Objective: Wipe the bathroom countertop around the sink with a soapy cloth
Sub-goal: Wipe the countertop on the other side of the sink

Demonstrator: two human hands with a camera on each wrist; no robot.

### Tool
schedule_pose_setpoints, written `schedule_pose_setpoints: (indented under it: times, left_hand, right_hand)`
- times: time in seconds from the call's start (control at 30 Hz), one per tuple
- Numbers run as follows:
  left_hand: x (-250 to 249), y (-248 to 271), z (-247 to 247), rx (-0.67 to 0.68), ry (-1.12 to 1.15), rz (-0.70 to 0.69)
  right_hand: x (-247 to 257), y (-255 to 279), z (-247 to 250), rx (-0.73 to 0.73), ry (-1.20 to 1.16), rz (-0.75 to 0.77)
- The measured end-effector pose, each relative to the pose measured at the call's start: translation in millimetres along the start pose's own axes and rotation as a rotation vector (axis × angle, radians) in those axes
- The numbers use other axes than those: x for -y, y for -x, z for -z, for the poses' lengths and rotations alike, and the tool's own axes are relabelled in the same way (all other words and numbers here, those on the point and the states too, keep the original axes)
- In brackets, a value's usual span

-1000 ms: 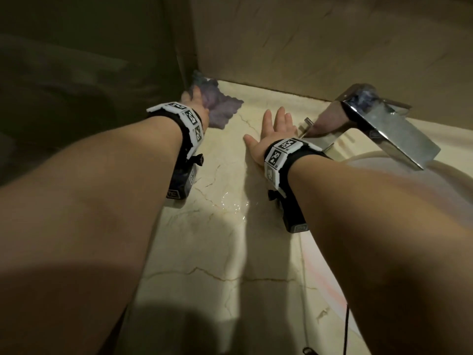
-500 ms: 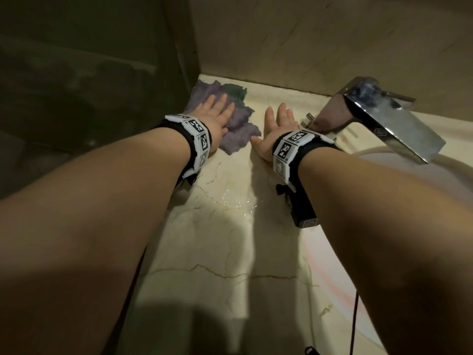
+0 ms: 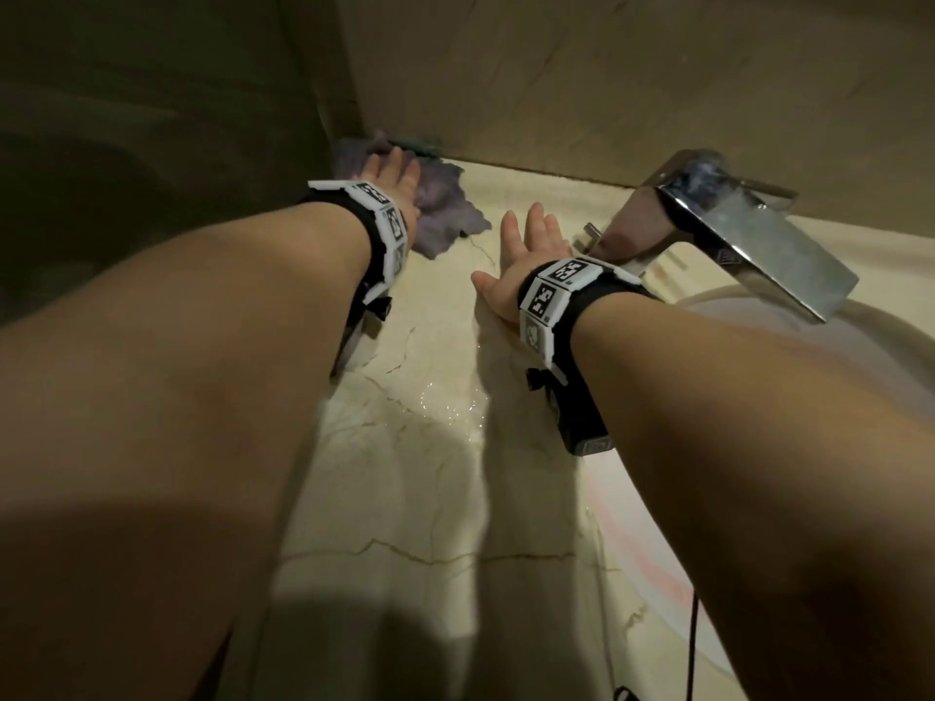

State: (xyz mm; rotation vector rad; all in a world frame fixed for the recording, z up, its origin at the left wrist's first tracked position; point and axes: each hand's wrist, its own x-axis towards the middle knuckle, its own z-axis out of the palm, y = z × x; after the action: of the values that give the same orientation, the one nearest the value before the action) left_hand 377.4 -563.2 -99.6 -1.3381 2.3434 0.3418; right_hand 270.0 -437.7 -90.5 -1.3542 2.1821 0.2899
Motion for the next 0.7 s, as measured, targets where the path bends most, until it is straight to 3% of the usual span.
schedule_pose_setpoints:
  times: [0.33, 0.47, 0.7]
  left_hand:
    - [14.8, 17.4, -4.8, 0.017, 0.112, 0.170]
    - [13.7, 42.8, -12.9, 0.037, 0.137, 0.136]
    - [3.3, 74.5, -27.6, 0.101, -0.093, 0.050]
  right_hand:
    - [-0.7, -0.4, -5.7, -0.029, -0.009, 0.012]
    - [-1.4, 1.1, -5.0, -0.035, 0.006, 0.012]
    - [-4.9, 2.7, -2.6, -0.025, 0.044, 0.034]
